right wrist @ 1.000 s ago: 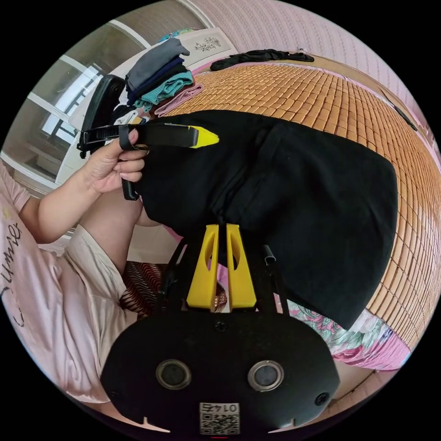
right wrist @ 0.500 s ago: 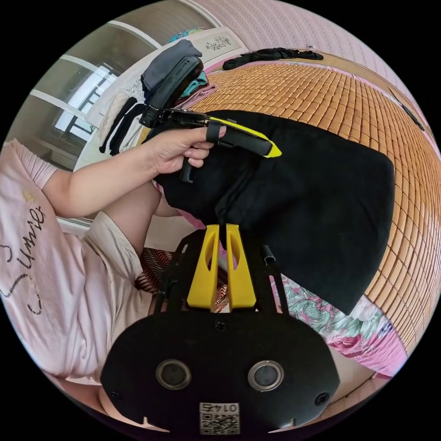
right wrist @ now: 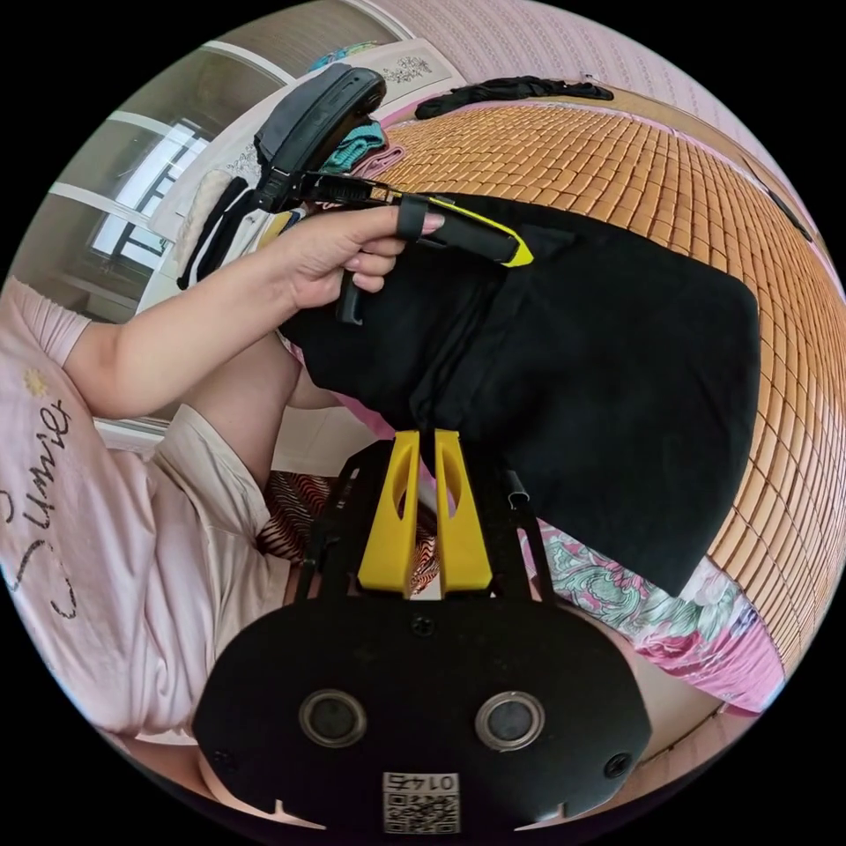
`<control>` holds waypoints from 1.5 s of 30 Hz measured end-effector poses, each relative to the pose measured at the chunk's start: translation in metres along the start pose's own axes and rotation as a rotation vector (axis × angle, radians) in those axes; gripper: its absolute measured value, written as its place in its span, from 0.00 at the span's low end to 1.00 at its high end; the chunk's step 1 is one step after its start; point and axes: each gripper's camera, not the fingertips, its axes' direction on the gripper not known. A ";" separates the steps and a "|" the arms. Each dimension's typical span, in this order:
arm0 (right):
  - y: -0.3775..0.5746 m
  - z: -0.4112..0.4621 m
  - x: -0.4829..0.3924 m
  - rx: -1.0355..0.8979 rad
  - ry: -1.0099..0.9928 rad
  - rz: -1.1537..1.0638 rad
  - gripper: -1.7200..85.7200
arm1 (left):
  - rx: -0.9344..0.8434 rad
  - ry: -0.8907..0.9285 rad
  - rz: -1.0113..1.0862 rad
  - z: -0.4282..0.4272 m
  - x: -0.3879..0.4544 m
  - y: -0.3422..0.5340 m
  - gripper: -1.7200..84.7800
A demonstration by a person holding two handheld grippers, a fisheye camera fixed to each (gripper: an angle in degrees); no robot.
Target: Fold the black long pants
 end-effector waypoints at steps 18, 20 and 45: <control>-0.024 0.064 -0.031 -0.040 0.203 -0.065 0.13 | 0.002 0.033 0.005 -0.040 0.002 0.017 0.01; -0.029 0.084 -0.029 -0.105 0.244 -0.062 0.11 | -0.010 0.041 0.000 -0.039 0.000 0.015 0.01; -0.039 0.177 -0.077 -0.095 0.523 -0.155 0.09 | -0.037 0.043 -0.106 -0.034 -0.010 0.040 0.15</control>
